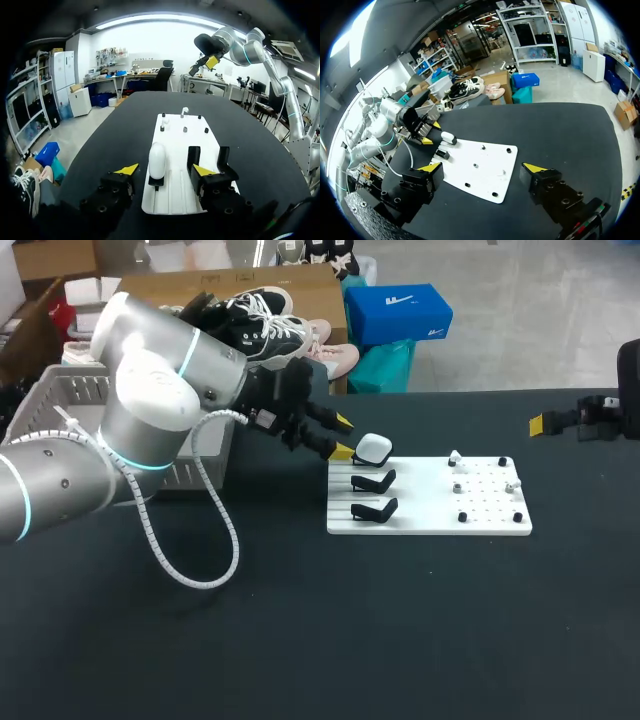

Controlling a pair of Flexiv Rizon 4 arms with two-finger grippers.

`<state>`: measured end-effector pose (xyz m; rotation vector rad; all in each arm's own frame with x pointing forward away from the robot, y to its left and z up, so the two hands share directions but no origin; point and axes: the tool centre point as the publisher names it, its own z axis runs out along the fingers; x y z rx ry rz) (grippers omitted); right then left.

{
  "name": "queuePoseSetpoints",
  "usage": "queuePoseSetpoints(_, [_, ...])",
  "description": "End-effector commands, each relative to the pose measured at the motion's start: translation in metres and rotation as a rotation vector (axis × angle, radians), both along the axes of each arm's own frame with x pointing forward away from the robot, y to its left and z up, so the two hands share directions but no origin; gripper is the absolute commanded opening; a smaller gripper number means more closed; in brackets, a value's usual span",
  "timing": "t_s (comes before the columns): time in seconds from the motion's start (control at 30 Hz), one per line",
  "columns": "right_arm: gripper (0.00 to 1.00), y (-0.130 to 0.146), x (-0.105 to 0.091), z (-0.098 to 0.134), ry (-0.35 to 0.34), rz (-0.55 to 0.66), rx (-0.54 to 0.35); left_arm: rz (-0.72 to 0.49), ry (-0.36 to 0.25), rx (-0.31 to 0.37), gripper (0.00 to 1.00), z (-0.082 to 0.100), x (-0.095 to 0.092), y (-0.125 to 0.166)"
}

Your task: Pick up each earbud case from the left stands, insert the matching earbuds, close the lid, and place the case in the box.

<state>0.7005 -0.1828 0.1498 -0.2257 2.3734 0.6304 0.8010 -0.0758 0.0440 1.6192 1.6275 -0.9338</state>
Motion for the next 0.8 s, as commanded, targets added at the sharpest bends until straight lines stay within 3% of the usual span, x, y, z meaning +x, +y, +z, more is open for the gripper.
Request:
queuePoseSetpoints(0.03, [1.00,-0.001,0.000,0.000,0.000,0.004,0.002,0.011,-0.035,-0.012,0.67,-0.007,0.000,-0.005])
queuePoseSetpoints(0.1, [1.00,-0.001,0.000,0.000,0.000,0.004,0.002,0.014,-0.059,-0.014,0.67,-0.011,0.001,-0.007])
queuePoseSetpoints(0.37, [1.00,-0.001,0.000,0.000,0.000,0.004,0.002,0.004,-0.035,-0.034,0.69,-0.011,0.007,-0.013])
queuePoseSetpoints(0.8, [1.00,-0.001,0.000,0.000,0.000,0.004,0.002,0.012,-0.022,-0.050,0.62,-0.019,0.014,-0.023])
